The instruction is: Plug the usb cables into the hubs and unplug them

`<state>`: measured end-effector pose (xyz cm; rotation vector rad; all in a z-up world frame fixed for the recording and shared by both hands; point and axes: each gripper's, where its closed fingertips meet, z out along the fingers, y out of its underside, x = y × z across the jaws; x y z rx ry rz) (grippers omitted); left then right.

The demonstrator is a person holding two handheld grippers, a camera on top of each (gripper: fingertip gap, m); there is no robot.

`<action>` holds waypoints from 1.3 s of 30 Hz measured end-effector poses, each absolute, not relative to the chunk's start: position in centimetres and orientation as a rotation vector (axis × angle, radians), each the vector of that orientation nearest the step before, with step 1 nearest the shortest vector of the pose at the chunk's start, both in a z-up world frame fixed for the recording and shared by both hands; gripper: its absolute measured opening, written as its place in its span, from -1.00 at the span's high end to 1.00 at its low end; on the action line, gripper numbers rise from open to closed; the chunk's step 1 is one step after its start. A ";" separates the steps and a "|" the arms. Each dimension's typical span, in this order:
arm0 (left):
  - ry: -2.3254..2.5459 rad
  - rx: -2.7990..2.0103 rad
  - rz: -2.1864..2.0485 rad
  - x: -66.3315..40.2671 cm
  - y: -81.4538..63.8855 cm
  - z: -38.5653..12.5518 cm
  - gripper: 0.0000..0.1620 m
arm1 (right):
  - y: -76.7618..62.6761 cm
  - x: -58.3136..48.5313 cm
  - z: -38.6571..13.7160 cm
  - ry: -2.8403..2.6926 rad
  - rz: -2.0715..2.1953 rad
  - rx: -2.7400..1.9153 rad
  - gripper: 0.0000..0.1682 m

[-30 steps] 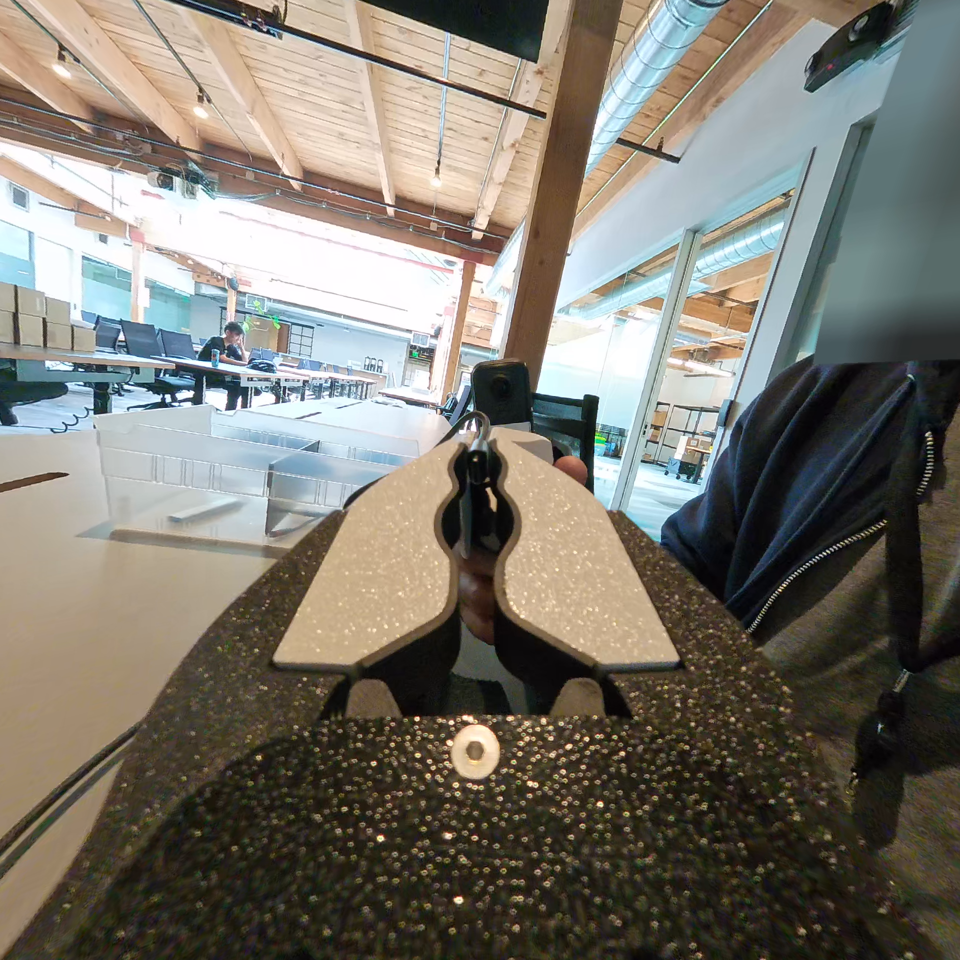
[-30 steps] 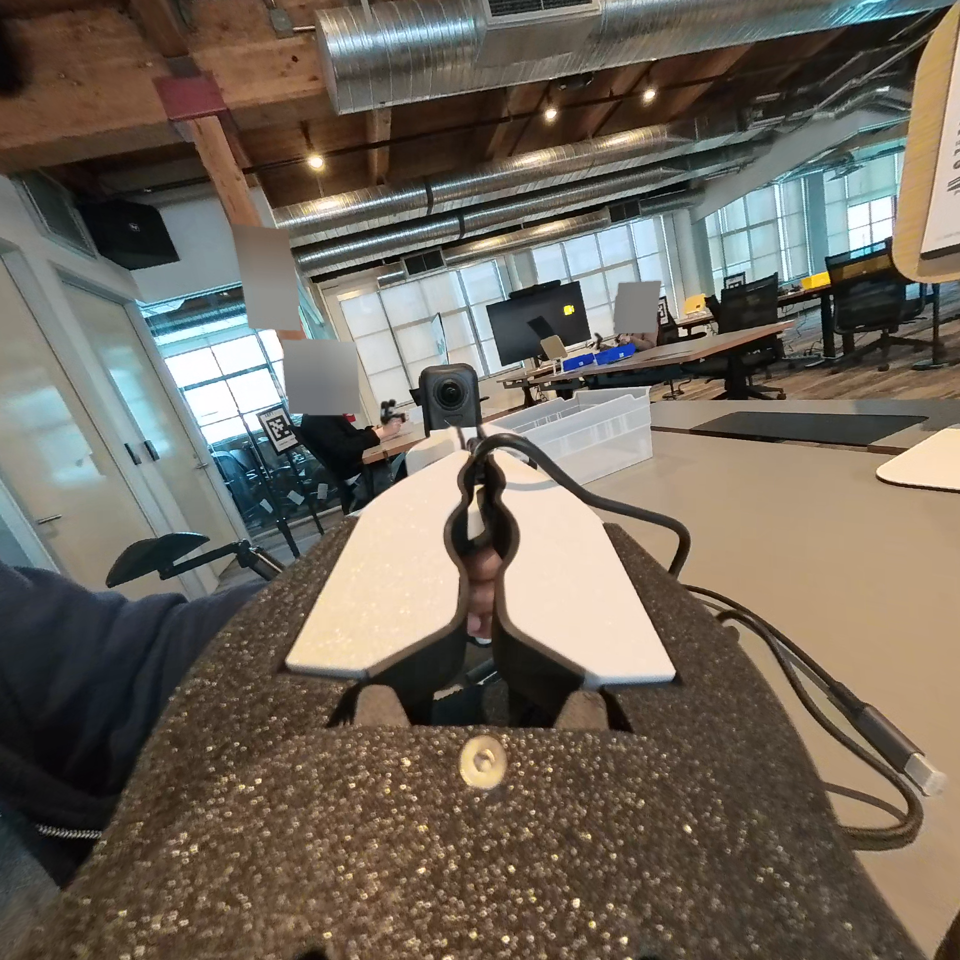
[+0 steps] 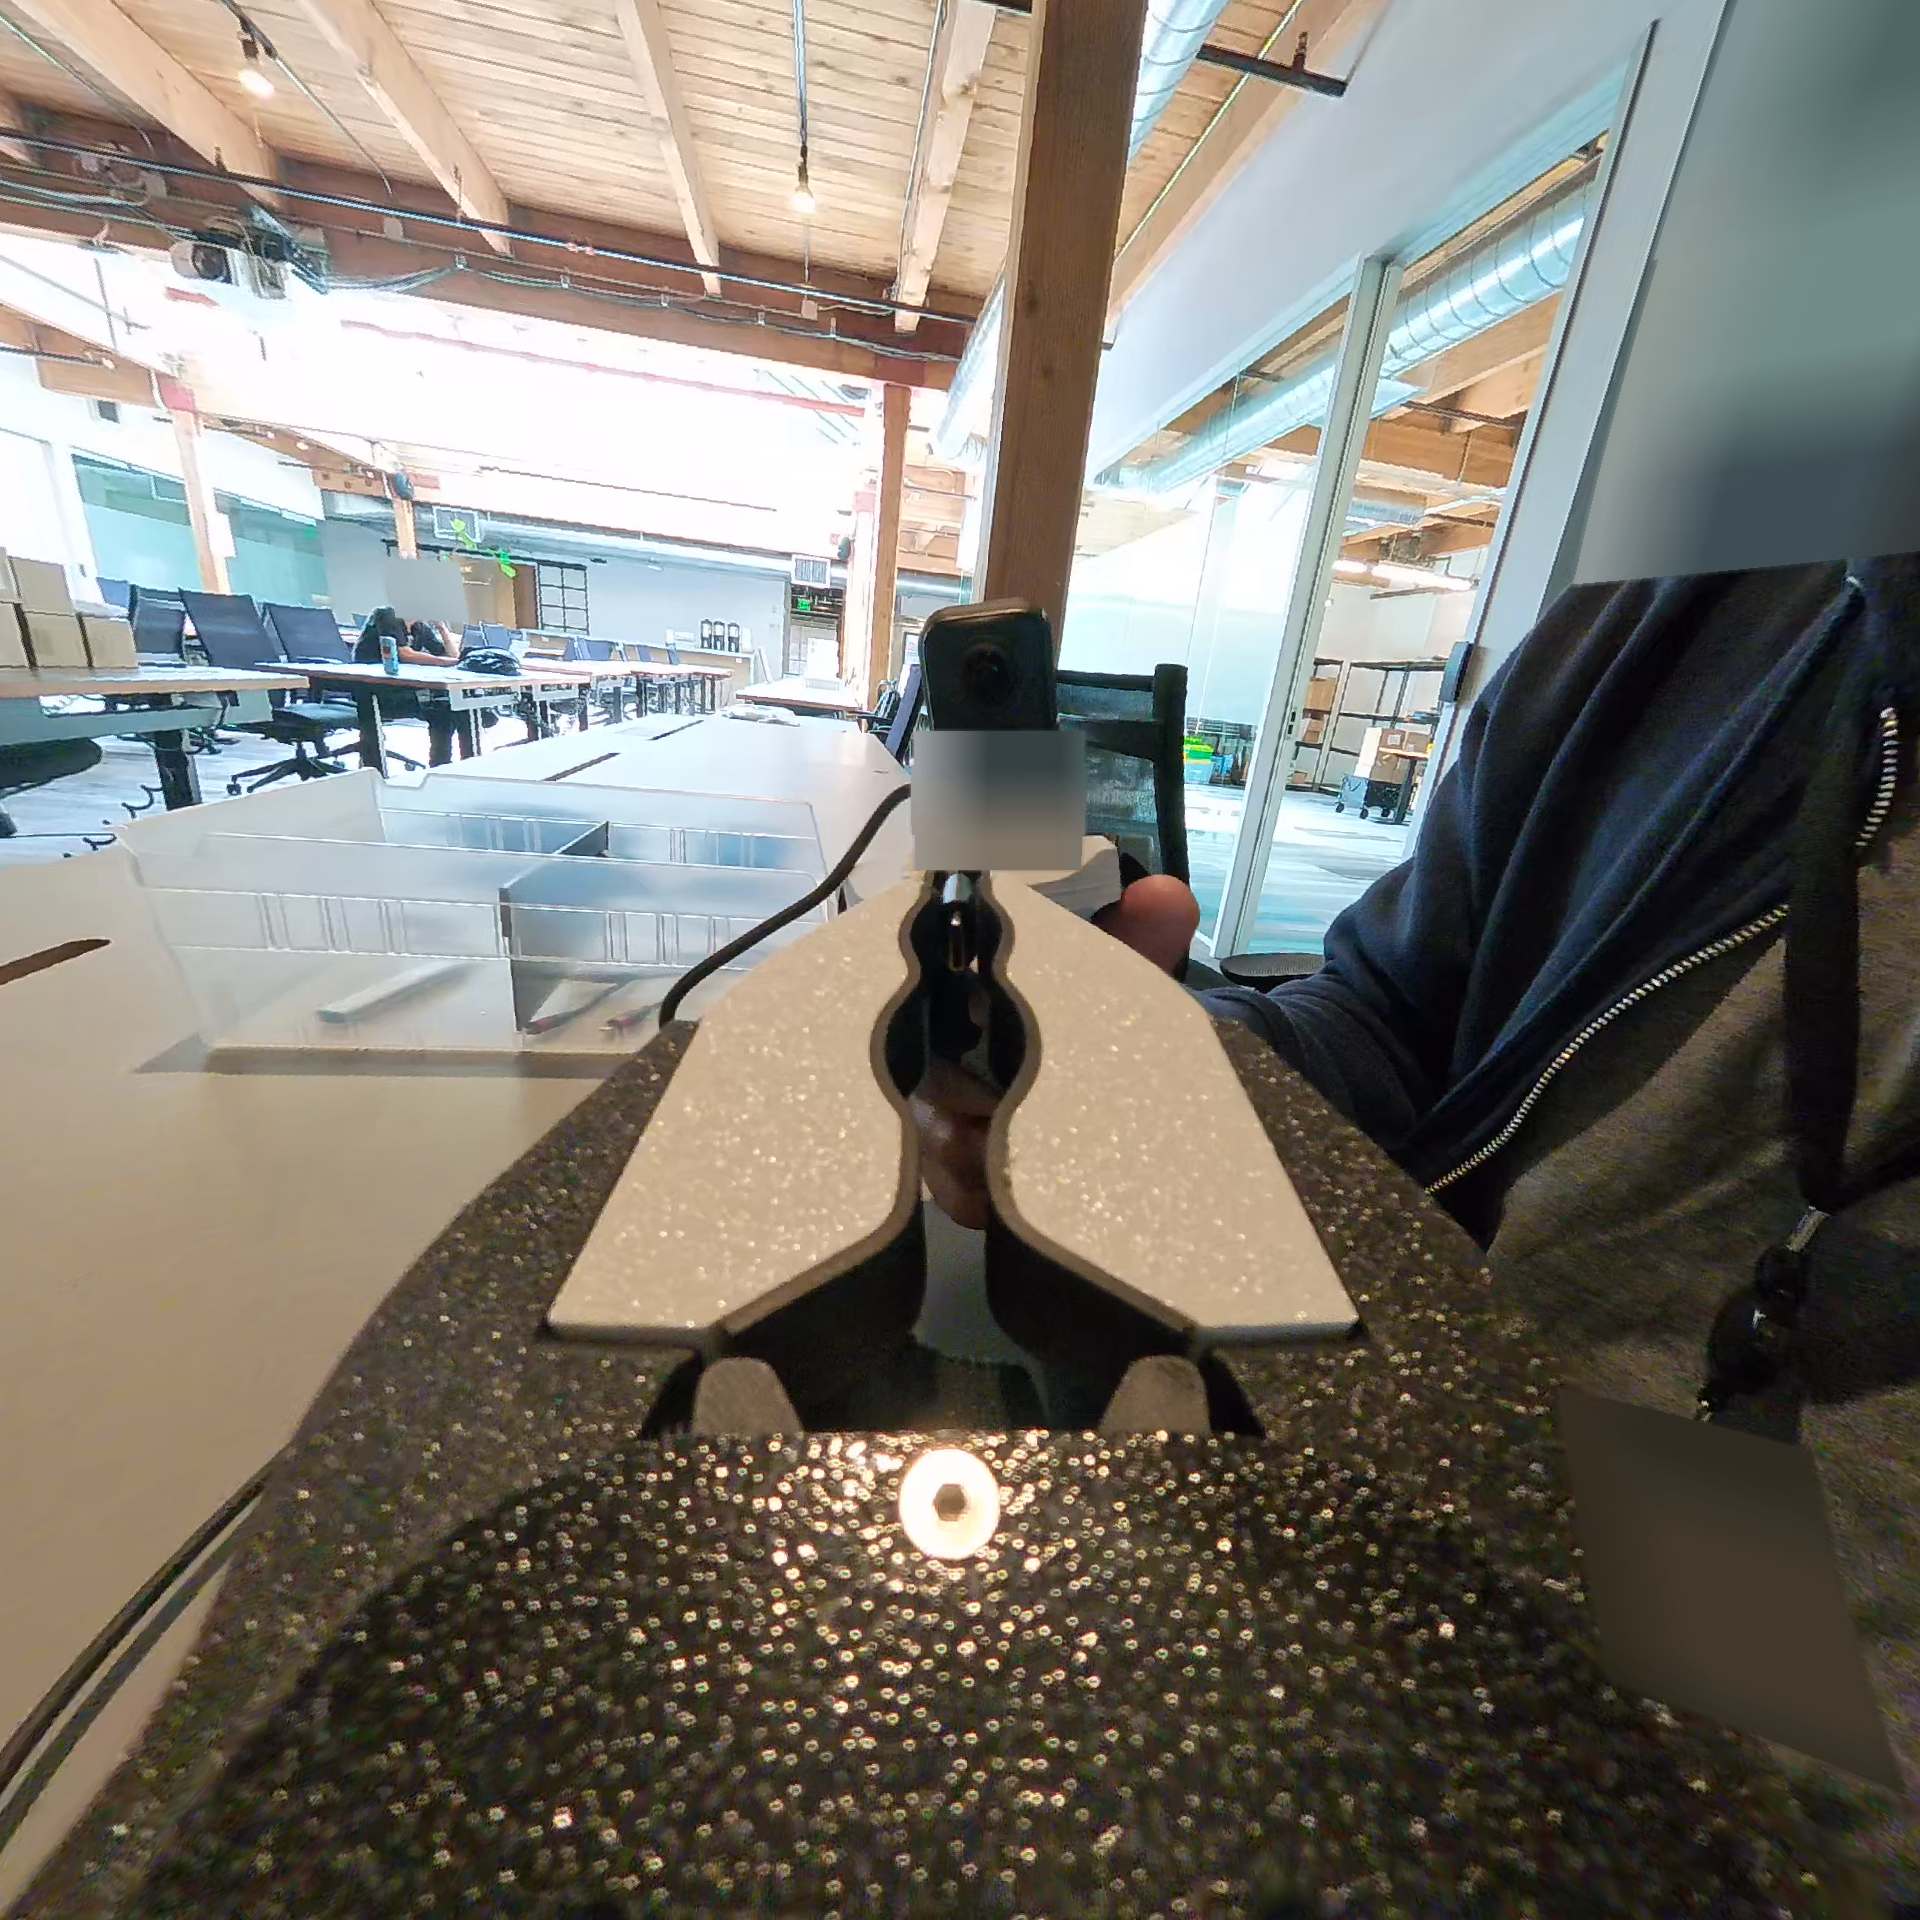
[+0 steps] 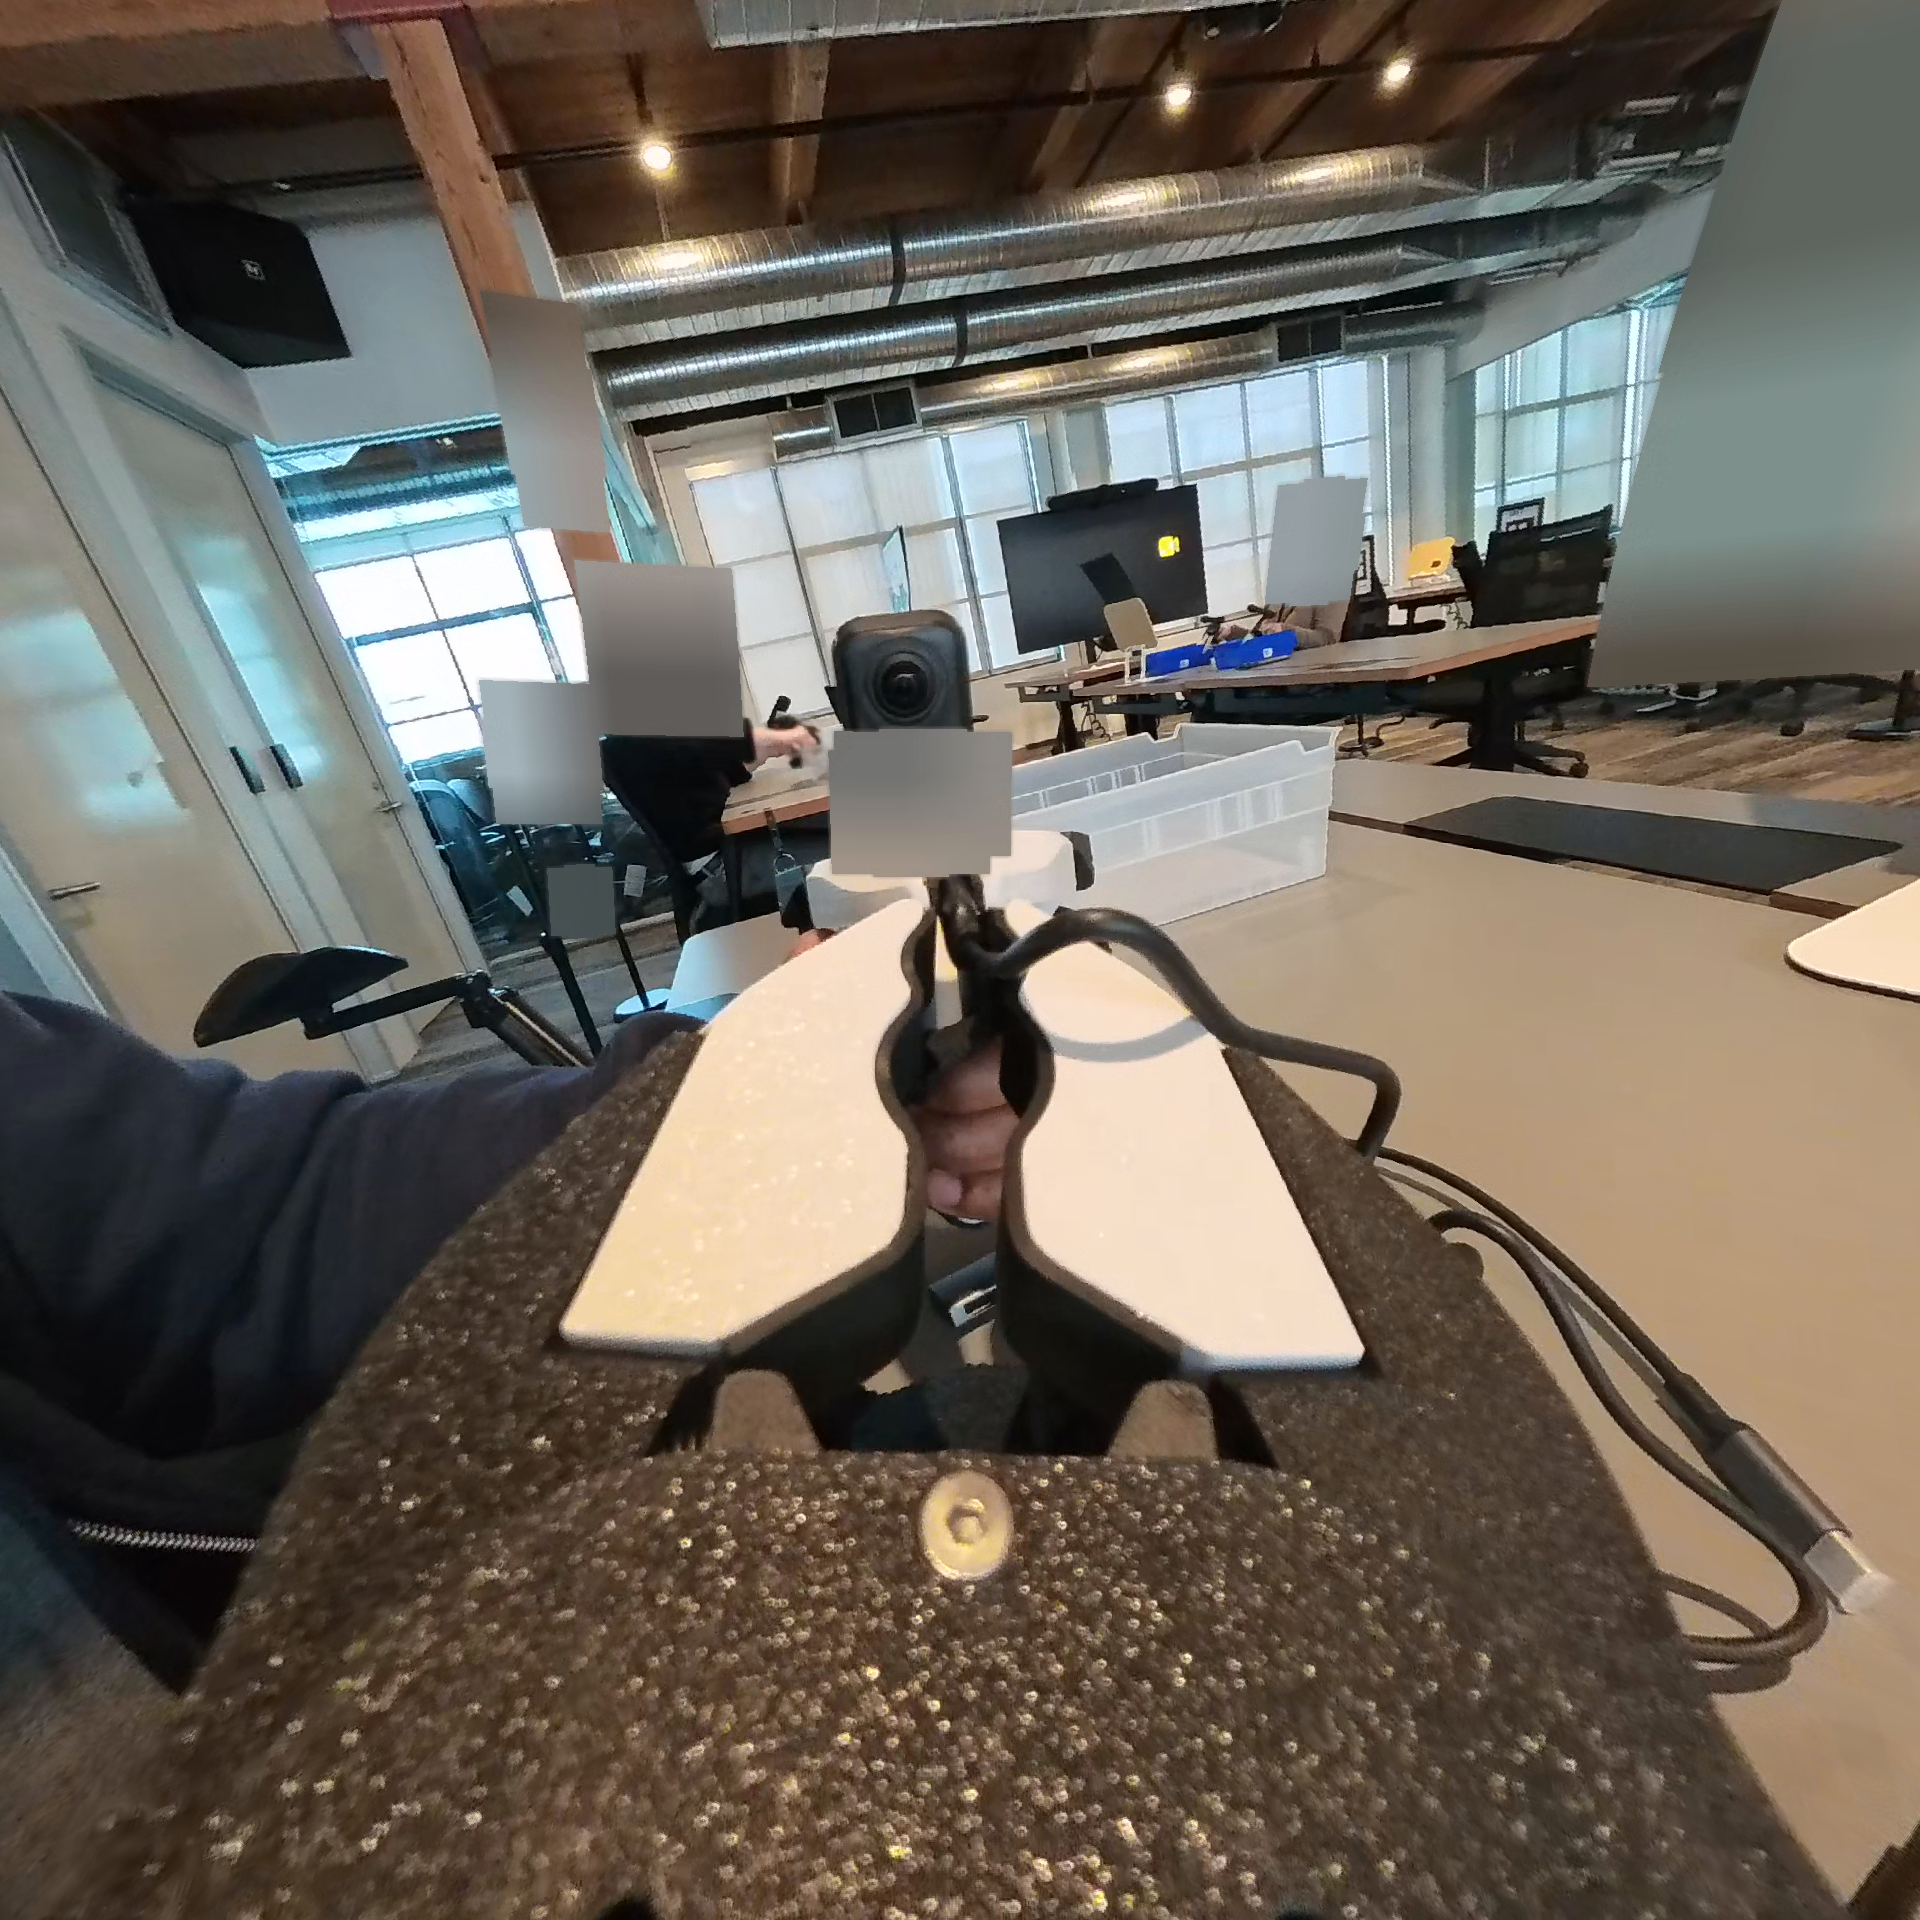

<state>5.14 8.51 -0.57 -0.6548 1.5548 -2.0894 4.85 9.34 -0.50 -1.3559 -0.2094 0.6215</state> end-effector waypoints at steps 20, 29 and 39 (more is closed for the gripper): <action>1.607 -0.662 -2.206 4.7 7.8 -0.9 0.93 | 8.7 4.2 -0.9 -0.271 0.611 -1.368 0.93; 1.514 -0.678 -2.251 4.7 8.7 -0.1 0.95 | 8.4 5.1 -0.3 -0.252 0.539 -1.331 0.93; 1.496 -0.700 -2.220 5.0 9.0 -0.1 0.94 | 8.4 5.0 -0.5 -0.255 0.550 -1.341 0.93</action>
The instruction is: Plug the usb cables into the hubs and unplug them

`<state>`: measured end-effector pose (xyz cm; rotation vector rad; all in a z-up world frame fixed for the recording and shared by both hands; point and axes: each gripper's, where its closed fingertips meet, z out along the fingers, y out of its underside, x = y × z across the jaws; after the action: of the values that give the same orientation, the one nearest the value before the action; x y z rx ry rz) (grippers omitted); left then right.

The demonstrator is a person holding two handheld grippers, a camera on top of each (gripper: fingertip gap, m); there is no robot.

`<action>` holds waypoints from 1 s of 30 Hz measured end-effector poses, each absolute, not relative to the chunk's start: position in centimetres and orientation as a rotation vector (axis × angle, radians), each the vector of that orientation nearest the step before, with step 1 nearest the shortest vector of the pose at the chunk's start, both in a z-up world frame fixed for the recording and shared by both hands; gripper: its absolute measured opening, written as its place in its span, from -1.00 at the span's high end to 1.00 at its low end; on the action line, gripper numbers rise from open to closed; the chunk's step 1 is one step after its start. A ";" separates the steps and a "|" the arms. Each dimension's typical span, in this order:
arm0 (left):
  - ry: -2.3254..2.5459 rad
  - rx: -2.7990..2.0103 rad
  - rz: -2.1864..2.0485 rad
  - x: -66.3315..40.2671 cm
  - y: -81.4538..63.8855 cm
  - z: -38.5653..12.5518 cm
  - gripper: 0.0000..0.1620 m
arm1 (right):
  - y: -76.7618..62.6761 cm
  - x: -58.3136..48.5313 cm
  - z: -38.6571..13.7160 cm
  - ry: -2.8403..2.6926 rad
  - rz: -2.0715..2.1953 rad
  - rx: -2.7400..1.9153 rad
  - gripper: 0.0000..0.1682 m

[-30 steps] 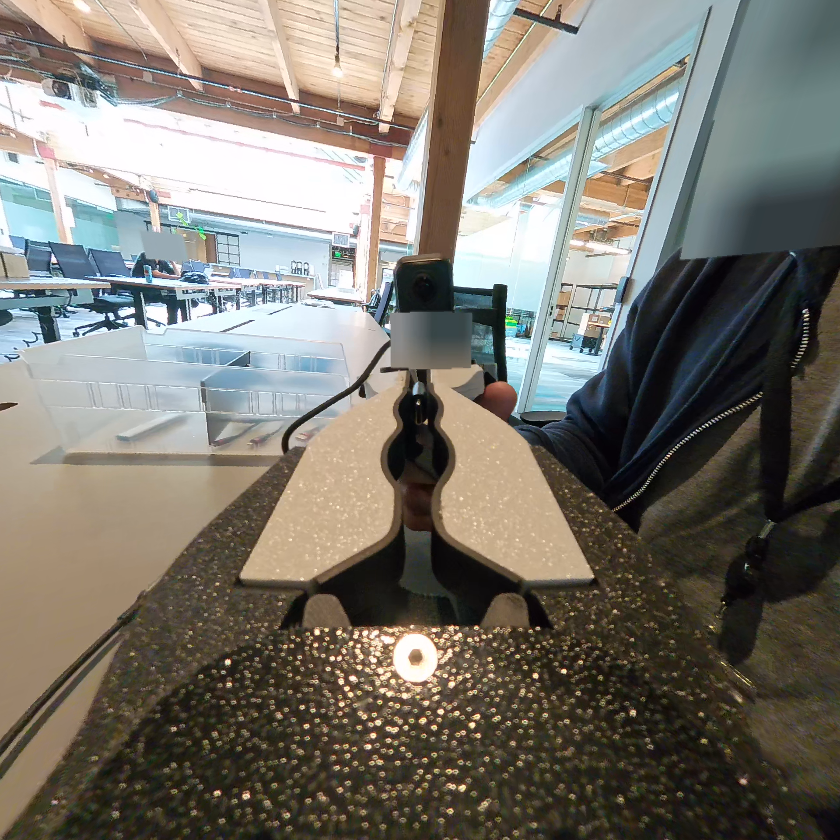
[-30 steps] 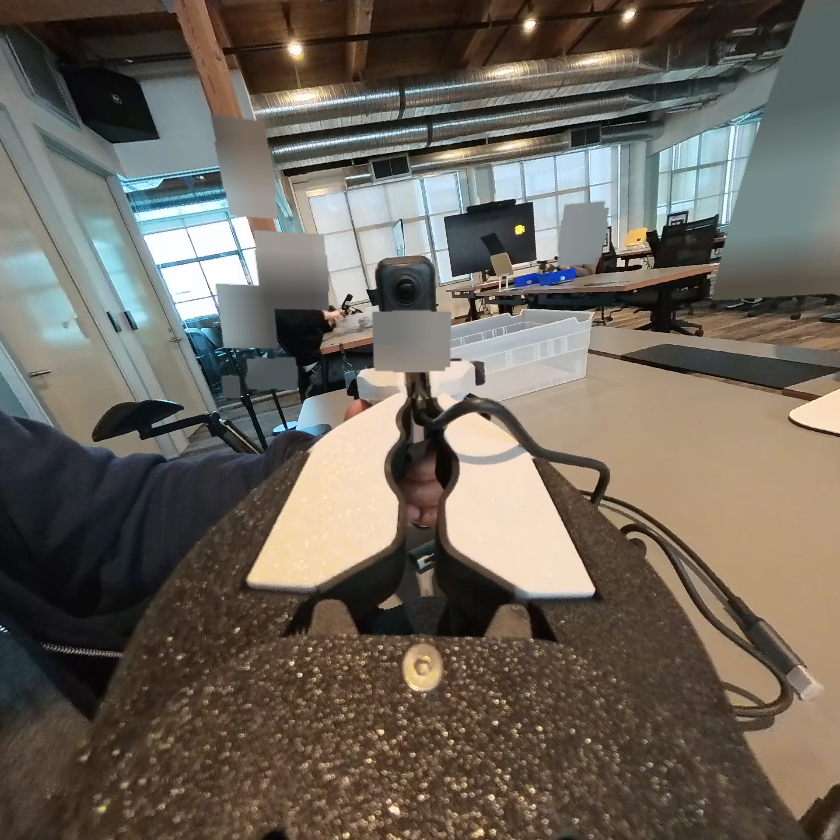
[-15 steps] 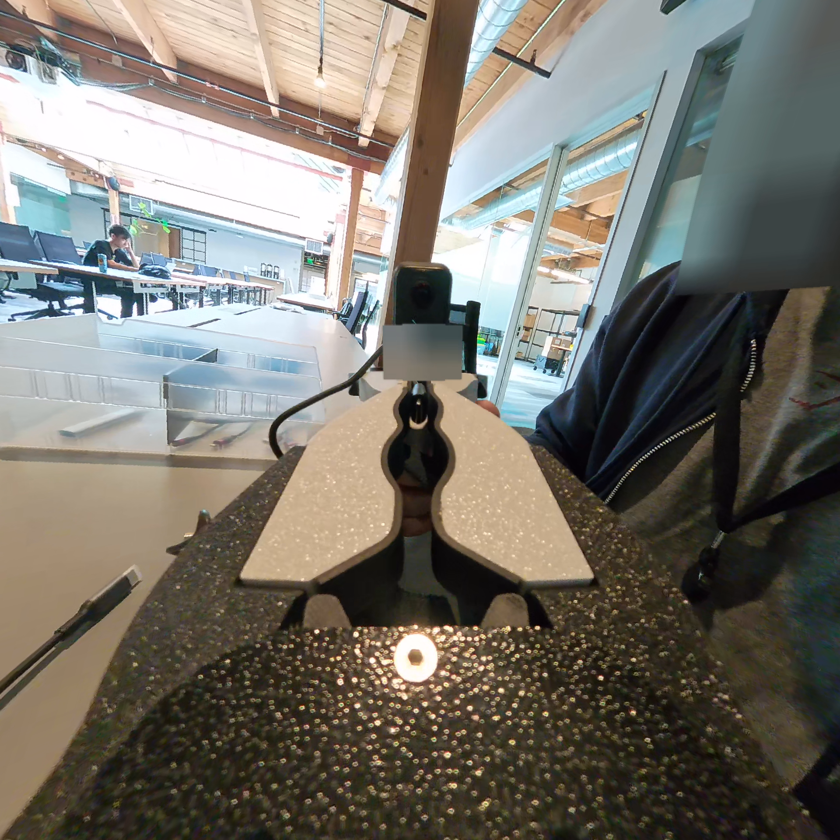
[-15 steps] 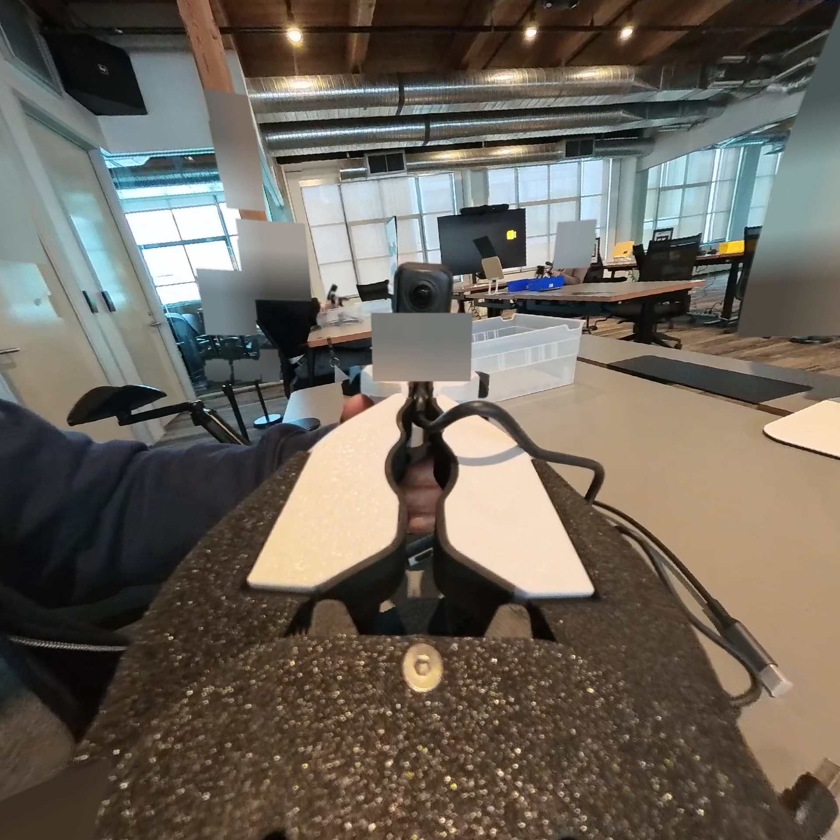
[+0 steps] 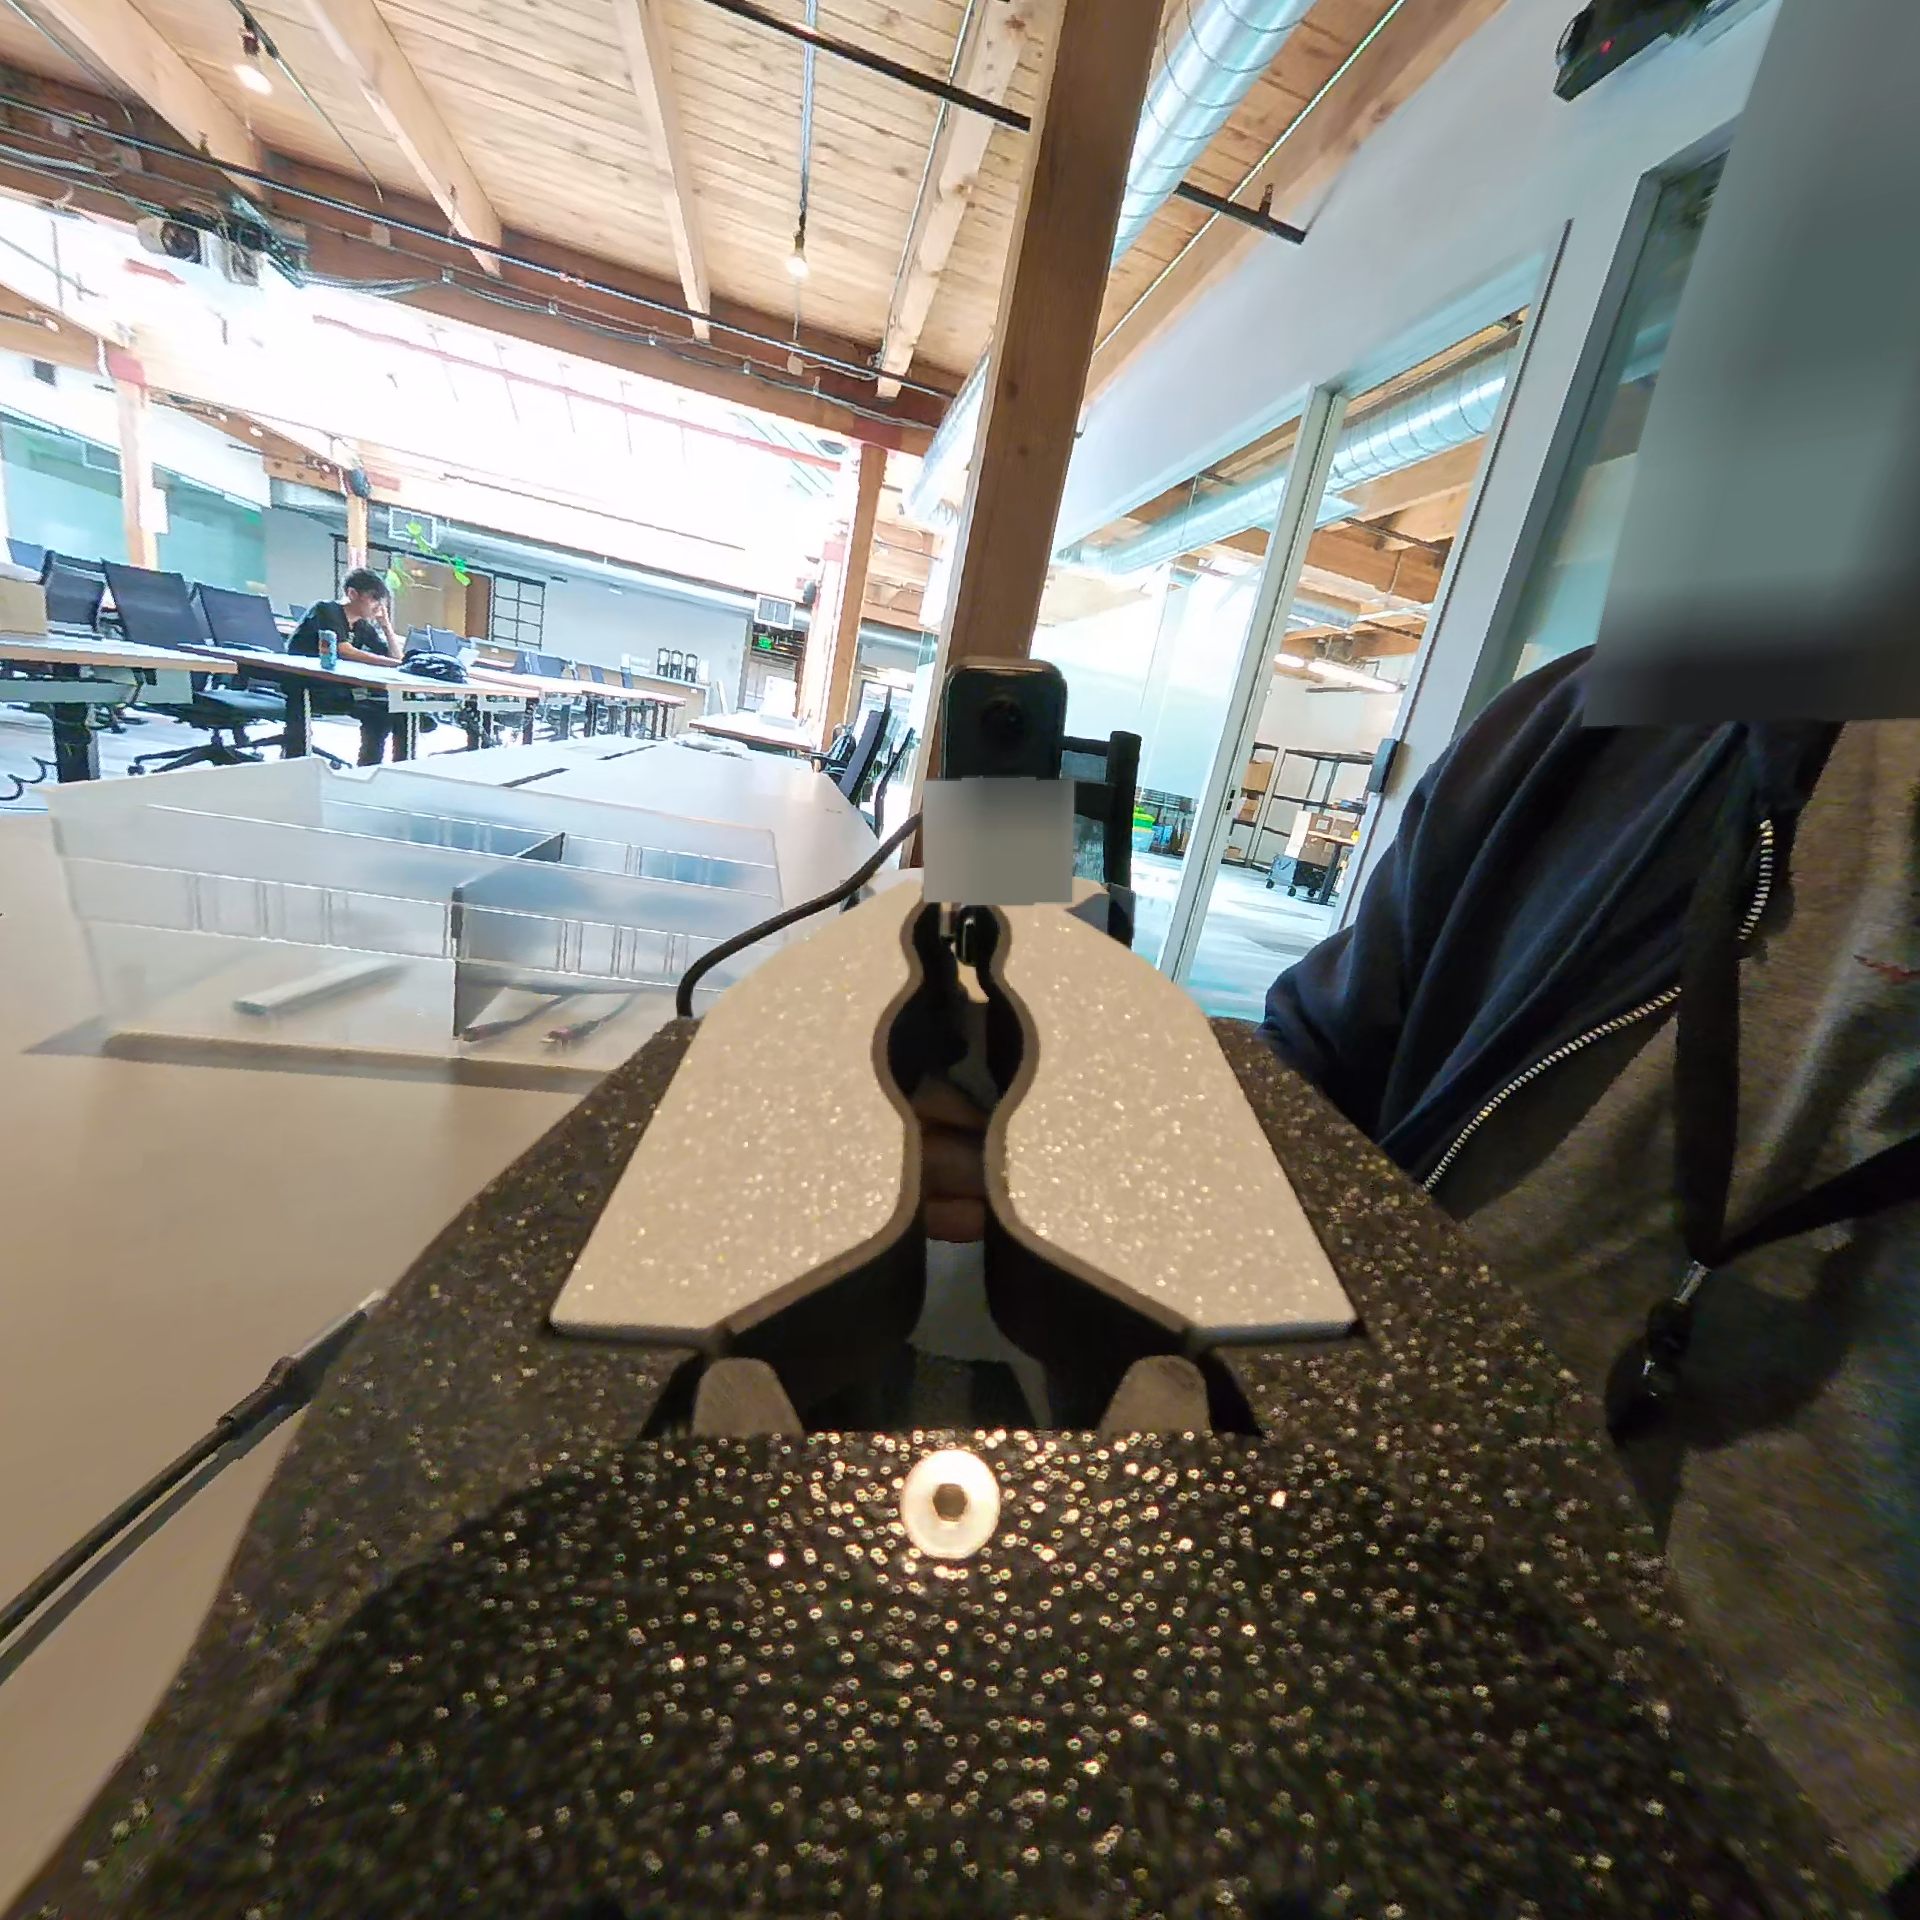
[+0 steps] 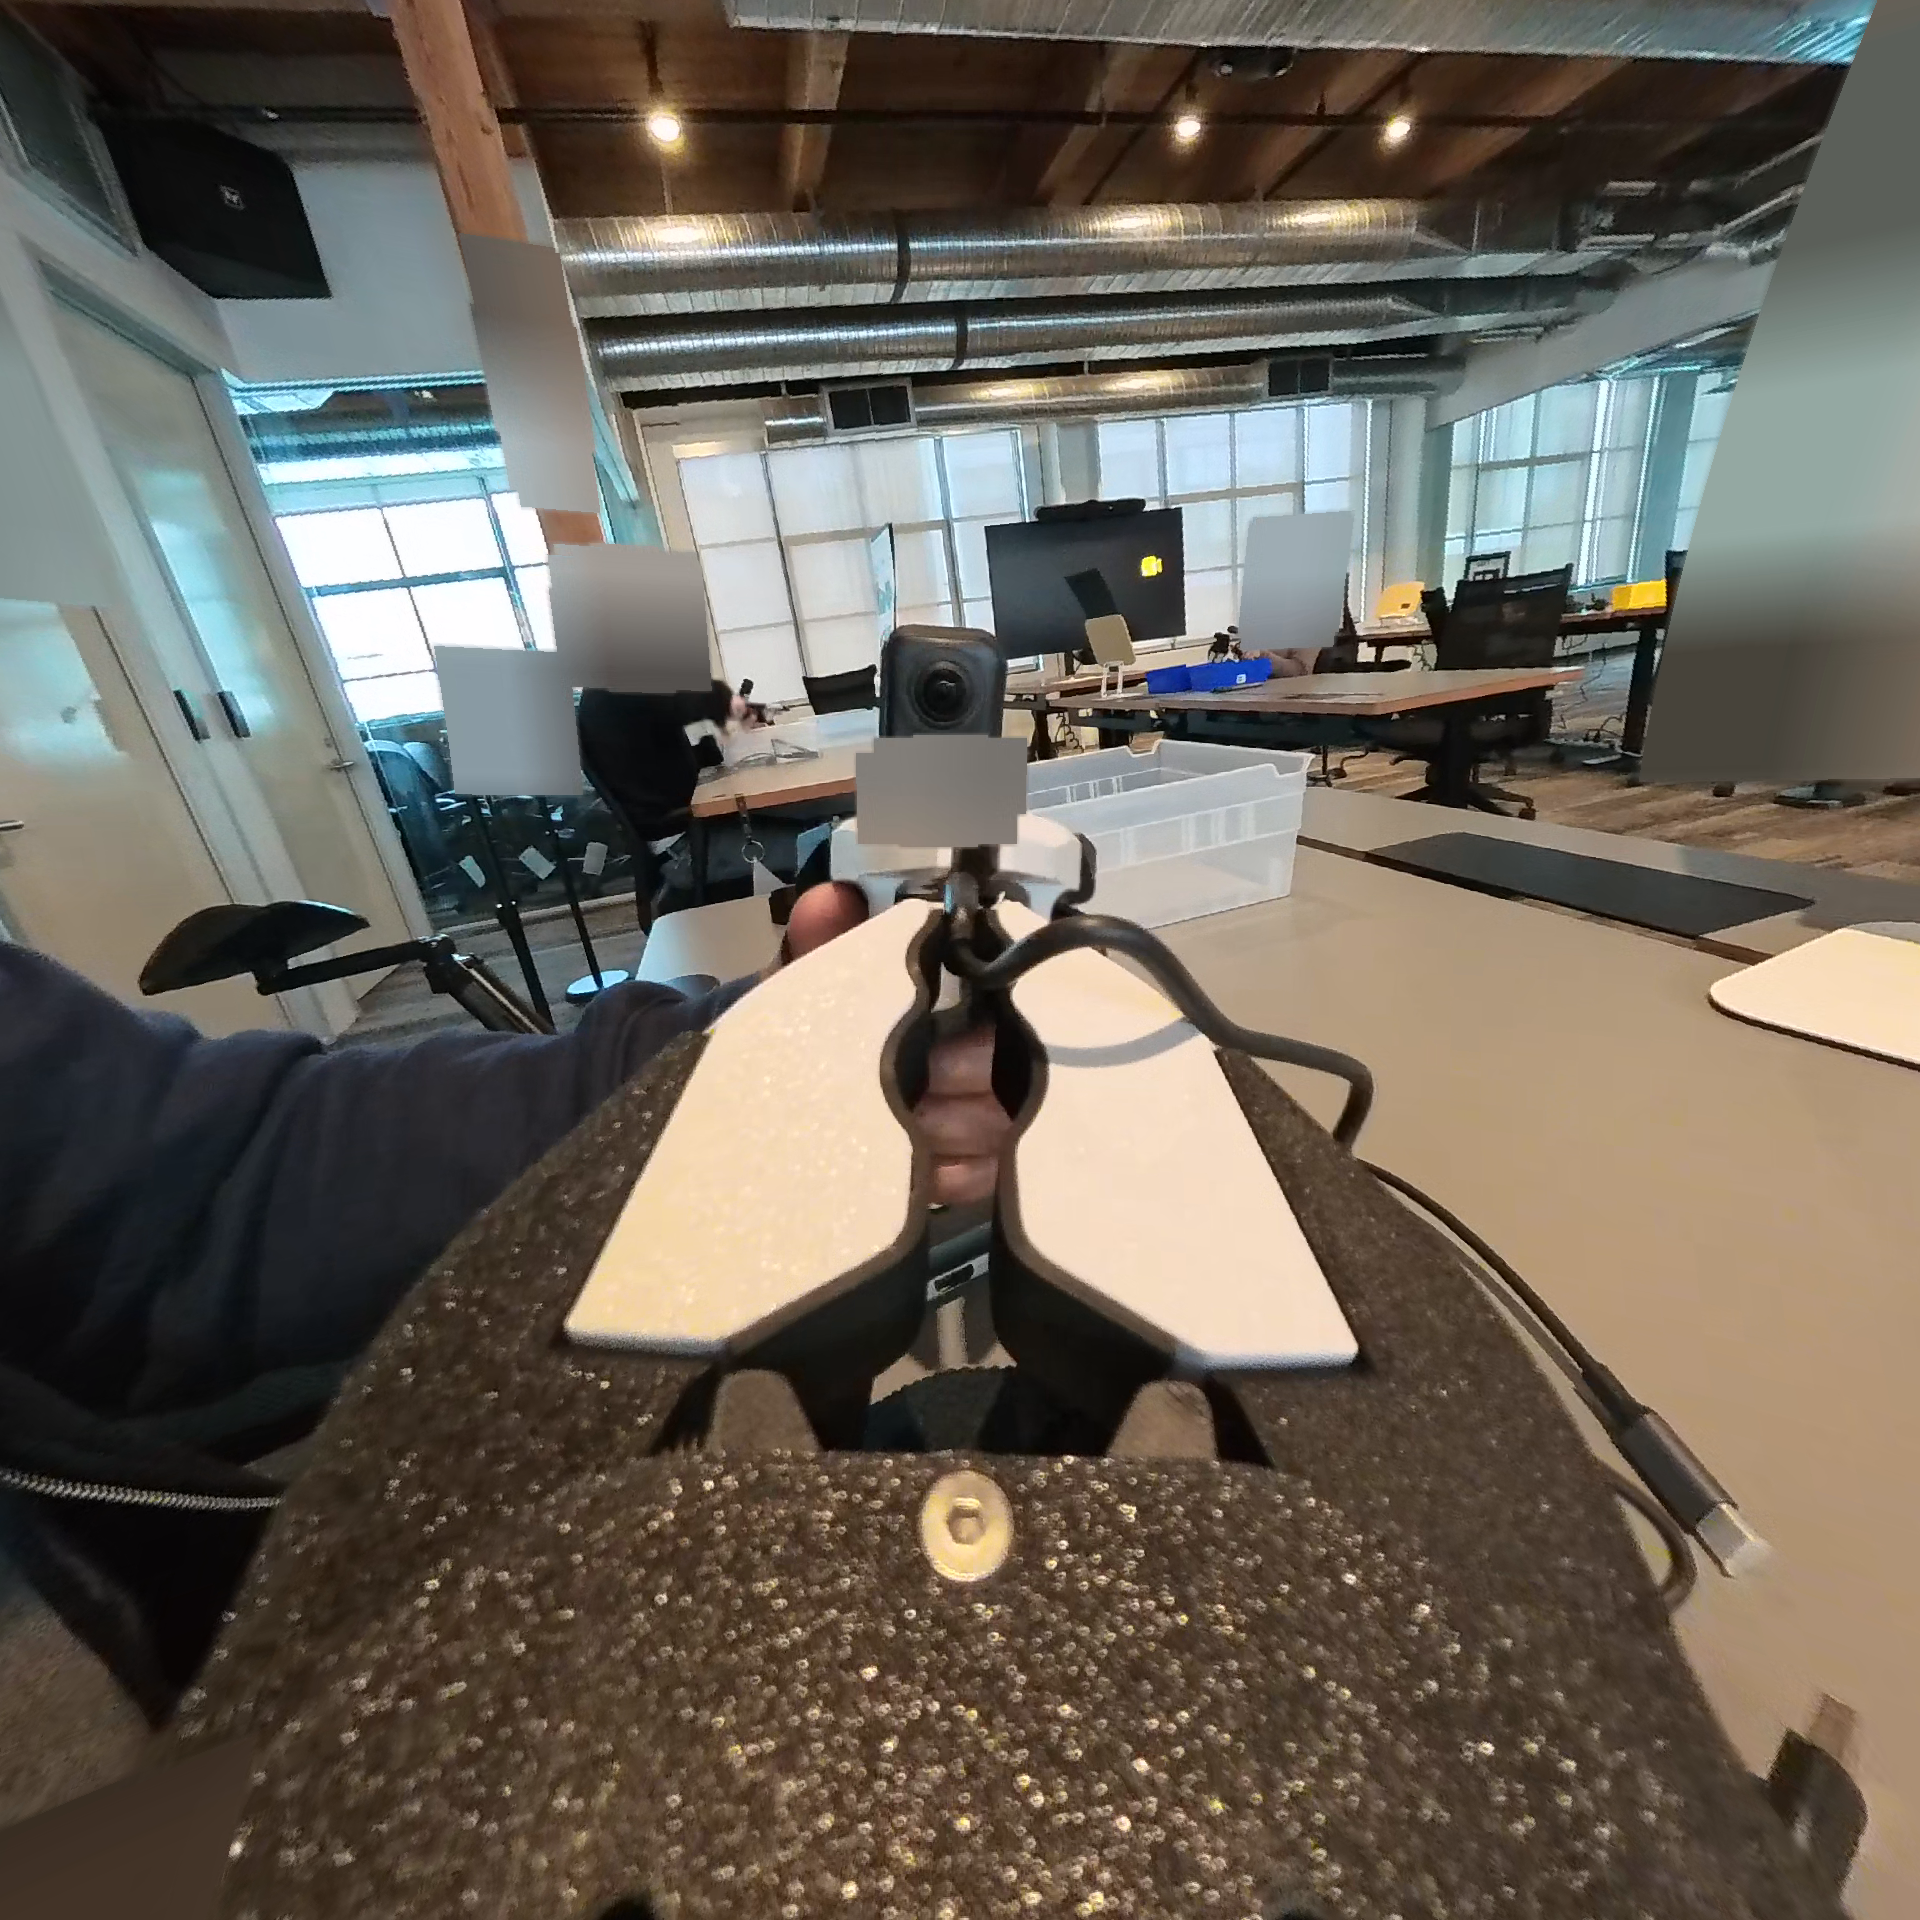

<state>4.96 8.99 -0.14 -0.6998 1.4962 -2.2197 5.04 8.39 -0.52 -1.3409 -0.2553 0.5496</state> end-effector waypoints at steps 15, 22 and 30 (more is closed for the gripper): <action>1.634 -0.683 -2.098 5.1 7.7 -1.5 0.92 | 8.1 5.1 -0.7 -0.287 0.512 -1.348 0.93; 1.725 -0.650 -1.996 5.0 7.3 -2.3 0.92 | 7.8 4.9 -1.4 -0.312 0.564 -1.387 0.92; 1.774 -0.665 -1.964 5.2 7.1 -3.0 0.92 | 7.9 4.9 -2.1 -0.298 0.594 -1.429 0.92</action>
<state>5.18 7.12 -3.02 -0.6653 1.7743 -1.9636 4.88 7.95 -2.12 -1.4292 -0.2975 0.5942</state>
